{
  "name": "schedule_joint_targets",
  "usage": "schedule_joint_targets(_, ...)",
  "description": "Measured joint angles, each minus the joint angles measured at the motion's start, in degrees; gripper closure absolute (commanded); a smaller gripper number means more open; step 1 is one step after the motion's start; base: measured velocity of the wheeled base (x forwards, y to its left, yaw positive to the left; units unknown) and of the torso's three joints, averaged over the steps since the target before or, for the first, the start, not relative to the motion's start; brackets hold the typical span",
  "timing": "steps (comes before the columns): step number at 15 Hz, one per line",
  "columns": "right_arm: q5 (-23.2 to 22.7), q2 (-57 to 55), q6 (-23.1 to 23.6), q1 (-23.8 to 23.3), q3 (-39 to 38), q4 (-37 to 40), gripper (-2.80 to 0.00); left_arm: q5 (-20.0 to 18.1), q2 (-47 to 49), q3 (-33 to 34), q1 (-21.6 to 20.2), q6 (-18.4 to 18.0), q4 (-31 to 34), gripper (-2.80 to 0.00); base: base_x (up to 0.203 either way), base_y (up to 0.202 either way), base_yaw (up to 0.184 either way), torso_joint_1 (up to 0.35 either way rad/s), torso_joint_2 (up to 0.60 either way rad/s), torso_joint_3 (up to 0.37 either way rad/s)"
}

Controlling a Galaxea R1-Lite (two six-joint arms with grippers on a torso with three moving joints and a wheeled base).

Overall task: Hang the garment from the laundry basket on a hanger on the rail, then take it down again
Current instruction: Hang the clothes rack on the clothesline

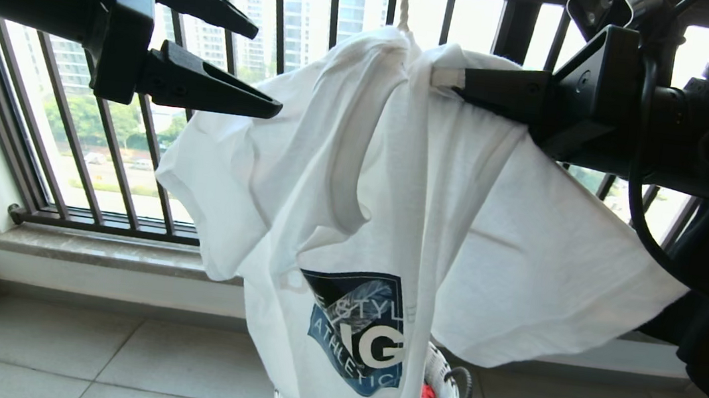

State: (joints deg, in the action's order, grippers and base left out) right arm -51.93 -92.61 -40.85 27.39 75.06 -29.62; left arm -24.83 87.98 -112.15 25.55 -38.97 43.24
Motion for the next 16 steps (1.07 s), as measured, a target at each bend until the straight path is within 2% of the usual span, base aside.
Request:
schedule_joint_targets(3, -1.9, 0.7, 0.0, 0.0, -0.8, 0.0, 0.00, -0.1, -0.2, 0.1, 0.2, 0.0, 0.6, -2.80, 0.000, 0.000, 0.000, 0.000, 0.00, 0.000)
schedule_joint_targets(8, -2.5, 1.6, 0.0, 0.0, -1.3, 0.0, 0.00, -0.3, 0.5, 1.0, 2.9, 1.2, 3.6, -2.80, 0.000, 0.000, 0.000, 0.000, 0.00, 0.000)
schedule_joint_targets(16, -3.3, 2.5, 0.0, 0.0, -1.7, 0.0, 0.00, 0.3, 5.5, 0.4, 4.4, 1.0, -3.6, -2.80, 0.000, 0.000, 0.000, 0.000, 0.00, 0.000)
